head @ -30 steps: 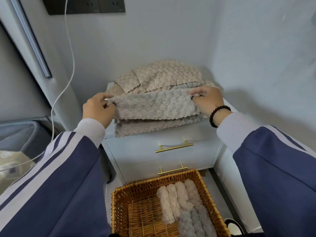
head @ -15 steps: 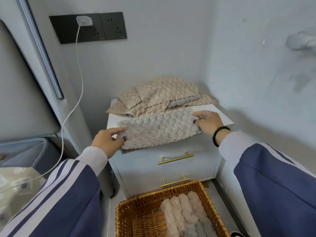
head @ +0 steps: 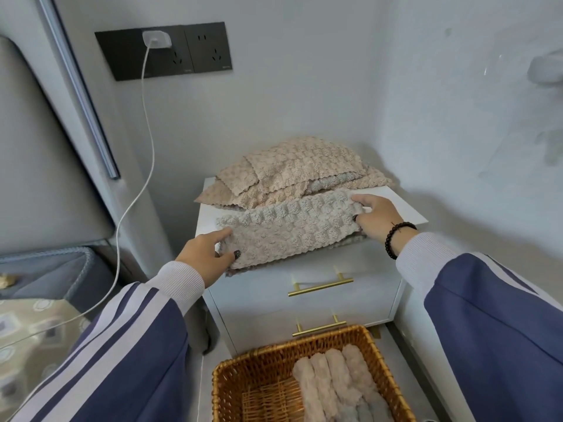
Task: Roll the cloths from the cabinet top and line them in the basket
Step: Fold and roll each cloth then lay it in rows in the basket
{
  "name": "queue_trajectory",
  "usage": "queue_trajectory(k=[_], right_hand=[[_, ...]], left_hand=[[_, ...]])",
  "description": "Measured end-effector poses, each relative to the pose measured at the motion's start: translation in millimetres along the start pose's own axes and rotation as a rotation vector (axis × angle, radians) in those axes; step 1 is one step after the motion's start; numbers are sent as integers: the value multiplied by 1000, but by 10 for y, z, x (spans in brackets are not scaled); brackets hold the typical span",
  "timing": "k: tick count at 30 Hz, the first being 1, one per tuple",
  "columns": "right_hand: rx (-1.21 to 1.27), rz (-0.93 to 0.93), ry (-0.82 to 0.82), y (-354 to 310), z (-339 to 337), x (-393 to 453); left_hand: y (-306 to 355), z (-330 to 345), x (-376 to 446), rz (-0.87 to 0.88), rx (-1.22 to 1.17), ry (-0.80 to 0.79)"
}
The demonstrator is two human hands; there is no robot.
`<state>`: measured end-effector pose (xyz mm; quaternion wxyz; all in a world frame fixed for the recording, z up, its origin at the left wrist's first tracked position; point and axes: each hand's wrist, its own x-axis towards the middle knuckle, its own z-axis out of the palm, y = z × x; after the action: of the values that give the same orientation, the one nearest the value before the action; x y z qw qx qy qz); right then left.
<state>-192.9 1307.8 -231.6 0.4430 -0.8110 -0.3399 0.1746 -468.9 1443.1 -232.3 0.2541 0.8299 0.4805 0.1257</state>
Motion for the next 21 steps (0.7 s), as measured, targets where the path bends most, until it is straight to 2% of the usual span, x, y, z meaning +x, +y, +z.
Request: queue_trajectory(k=[4, 8, 13, 16, 18, 21], right_hand=[[-18, -14, 69, 4, 42, 8], [-82, -26, 42, -14, 45, 43], [-221, 99, -35, -100, -52, 94], [-372, 121, -8, -151, -72, 70], [-400, 80, 91, -166, -42, 54], [-431, -150, 220, -219, 113, 27]], left_hand=[[18, 0, 7, 3, 20, 35], [17, -50, 22, 3, 68, 22], [53, -167, 41, 7, 166, -27], [78, -273, 77, -50, 255, -64], [115, -325, 113, -66, 357, 54], [221, -258, 159, -1, 291, 256]])
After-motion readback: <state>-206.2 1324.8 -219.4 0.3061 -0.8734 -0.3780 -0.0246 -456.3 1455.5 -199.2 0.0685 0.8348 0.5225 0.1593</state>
